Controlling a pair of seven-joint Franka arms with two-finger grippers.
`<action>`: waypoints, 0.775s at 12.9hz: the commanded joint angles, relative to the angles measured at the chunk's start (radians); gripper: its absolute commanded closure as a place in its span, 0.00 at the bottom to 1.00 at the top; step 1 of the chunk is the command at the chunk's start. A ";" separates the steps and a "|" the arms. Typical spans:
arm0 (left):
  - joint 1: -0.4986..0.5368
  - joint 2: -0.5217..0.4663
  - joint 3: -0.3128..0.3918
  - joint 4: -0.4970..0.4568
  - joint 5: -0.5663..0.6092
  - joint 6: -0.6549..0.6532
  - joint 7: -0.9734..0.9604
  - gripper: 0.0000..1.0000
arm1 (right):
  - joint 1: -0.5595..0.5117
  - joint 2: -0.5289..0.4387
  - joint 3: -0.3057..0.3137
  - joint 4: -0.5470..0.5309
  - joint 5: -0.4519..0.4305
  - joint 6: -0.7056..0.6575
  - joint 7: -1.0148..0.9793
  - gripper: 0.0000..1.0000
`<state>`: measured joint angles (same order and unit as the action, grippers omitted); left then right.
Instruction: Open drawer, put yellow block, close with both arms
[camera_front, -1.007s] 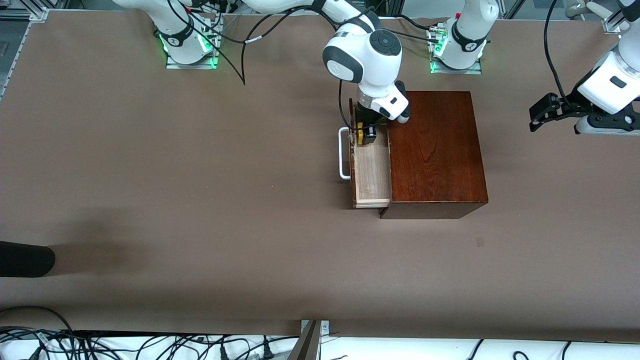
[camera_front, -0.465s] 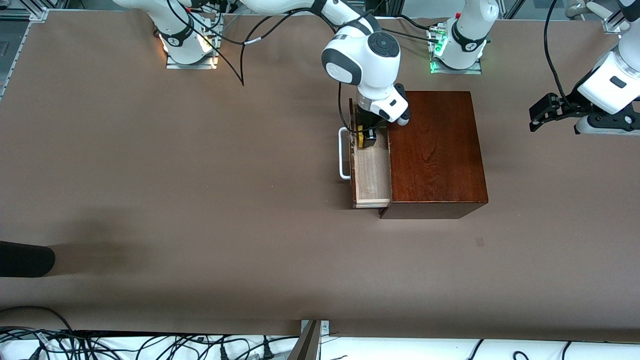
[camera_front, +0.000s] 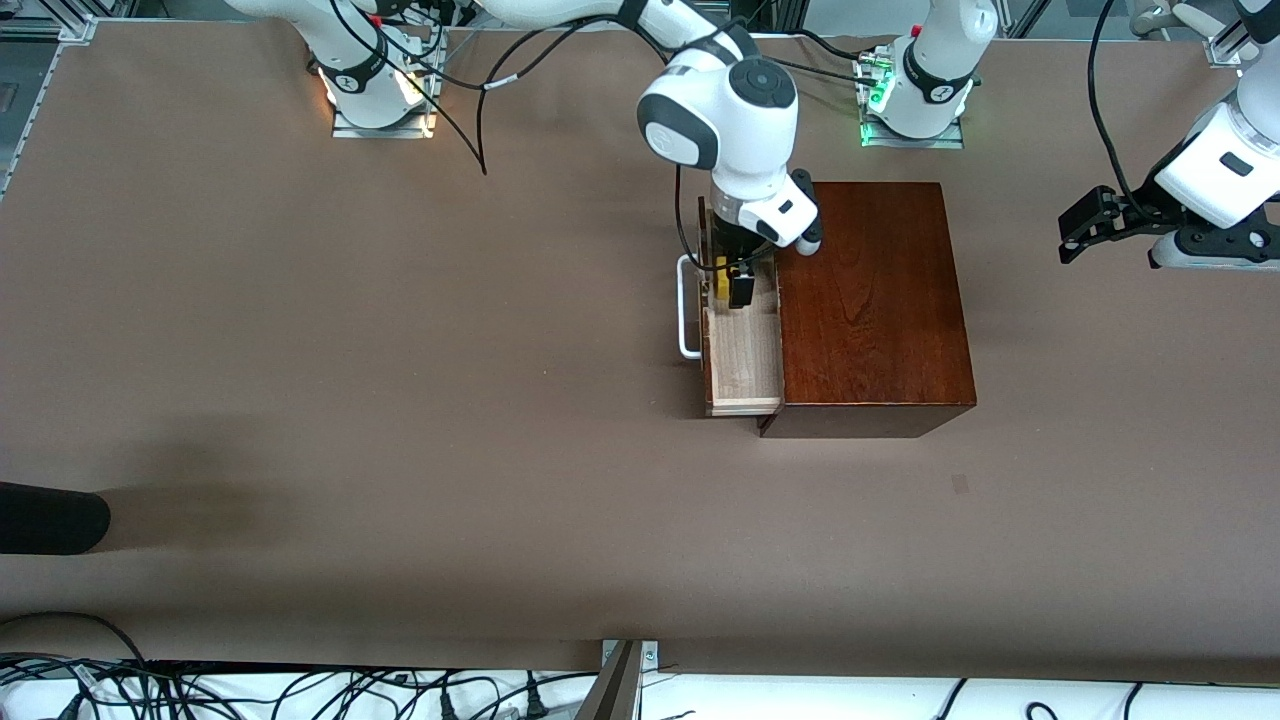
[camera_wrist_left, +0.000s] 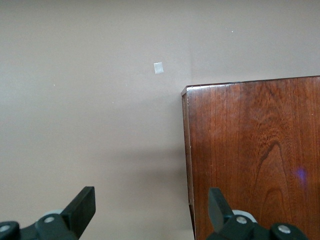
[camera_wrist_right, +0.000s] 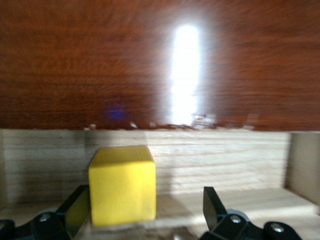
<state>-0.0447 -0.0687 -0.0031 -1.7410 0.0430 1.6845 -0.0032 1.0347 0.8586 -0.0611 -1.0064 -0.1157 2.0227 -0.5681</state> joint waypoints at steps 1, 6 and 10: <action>0.000 0.013 0.000 0.032 -0.012 -0.023 0.000 0.00 | -0.018 -0.087 0.004 -0.009 0.001 -0.016 -0.003 0.00; -0.001 0.013 -0.002 0.034 -0.012 -0.023 0.000 0.00 | -0.137 -0.190 0.001 -0.009 0.001 -0.015 -0.010 0.00; -0.003 0.013 -0.002 0.034 -0.012 -0.023 -0.001 0.00 | -0.284 -0.278 0.004 -0.011 0.084 -0.004 -0.001 0.00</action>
<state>-0.0462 -0.0684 -0.0033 -1.7404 0.0430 1.6845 -0.0032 0.8095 0.6339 -0.0742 -0.9962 -0.0933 2.0207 -0.5681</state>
